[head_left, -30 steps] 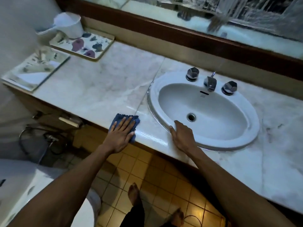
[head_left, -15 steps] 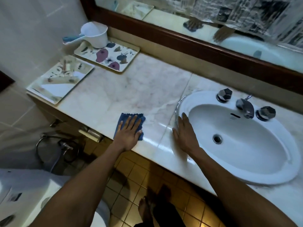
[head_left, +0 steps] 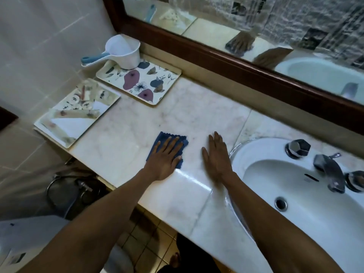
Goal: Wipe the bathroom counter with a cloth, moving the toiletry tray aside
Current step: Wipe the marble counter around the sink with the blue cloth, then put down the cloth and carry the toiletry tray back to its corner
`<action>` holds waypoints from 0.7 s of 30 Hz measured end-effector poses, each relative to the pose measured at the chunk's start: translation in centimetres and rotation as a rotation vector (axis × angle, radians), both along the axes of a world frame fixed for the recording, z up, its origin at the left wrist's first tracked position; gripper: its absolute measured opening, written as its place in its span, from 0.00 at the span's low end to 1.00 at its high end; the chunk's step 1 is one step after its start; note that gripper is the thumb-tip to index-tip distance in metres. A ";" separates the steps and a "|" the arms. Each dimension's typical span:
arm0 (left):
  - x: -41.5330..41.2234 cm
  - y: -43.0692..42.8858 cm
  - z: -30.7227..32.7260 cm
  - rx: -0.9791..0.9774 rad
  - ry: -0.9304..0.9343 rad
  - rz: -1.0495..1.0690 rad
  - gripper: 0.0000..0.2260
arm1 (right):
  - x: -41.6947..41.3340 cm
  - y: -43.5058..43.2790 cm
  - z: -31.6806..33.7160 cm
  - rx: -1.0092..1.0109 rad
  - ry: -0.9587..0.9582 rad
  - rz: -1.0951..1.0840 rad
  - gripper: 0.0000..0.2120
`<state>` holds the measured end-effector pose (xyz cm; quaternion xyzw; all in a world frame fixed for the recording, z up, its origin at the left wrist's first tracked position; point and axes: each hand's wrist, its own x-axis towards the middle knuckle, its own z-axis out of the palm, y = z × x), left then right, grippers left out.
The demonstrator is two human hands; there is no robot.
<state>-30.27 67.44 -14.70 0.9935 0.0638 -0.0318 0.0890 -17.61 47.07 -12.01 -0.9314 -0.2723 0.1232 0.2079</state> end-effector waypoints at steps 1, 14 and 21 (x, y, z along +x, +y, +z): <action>1.1 0.5 -0.1 0.008 -0.010 -0.006 0.26 | 0.8 0.5 -0.3 0.004 -0.007 0.004 0.28; 8.9 4.9 1.2 -0.246 -0.031 -0.089 0.23 | 3.9 2.8 -2.0 0.079 -0.093 -0.038 0.23; 3.9 10.2 8.2 -0.864 -0.155 0.314 0.14 | 4.7 12.1 4.4 0.332 0.129 -0.047 0.16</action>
